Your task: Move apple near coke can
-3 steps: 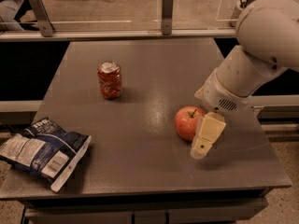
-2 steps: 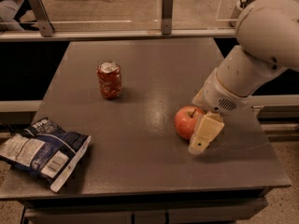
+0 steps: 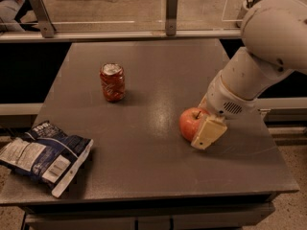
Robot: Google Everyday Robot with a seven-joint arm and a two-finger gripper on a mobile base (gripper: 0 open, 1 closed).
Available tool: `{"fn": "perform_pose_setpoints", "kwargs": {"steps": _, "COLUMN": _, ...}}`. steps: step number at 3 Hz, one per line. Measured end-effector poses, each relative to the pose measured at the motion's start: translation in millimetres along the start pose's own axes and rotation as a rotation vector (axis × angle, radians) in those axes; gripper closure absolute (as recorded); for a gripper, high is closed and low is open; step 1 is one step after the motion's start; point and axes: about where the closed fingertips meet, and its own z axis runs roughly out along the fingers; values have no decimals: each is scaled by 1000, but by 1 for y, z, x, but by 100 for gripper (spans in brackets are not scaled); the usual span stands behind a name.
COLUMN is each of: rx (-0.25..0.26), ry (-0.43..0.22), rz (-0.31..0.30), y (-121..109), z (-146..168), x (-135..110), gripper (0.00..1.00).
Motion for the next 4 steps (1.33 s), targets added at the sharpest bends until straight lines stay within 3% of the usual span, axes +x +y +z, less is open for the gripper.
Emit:
{"fn": "perform_pose_setpoints", "kwargs": {"steps": 1, "rx": 0, "ry": 1, "rz": -2, "y": 1, "z": 0, "x": -1, "gripper": 88}}
{"fn": "perform_pose_setpoints", "kwargs": {"steps": 2, "rx": -1, "ry": -5, "rz": -12, "y": -3, "z": -3, "x": -5, "gripper": 100}}
{"fn": "perform_pose_setpoints", "kwargs": {"steps": 4, "rx": -2, "ry": -105, "rz": -46, "y": -53, "z": -15, "x": -43, "gripper": 100}}
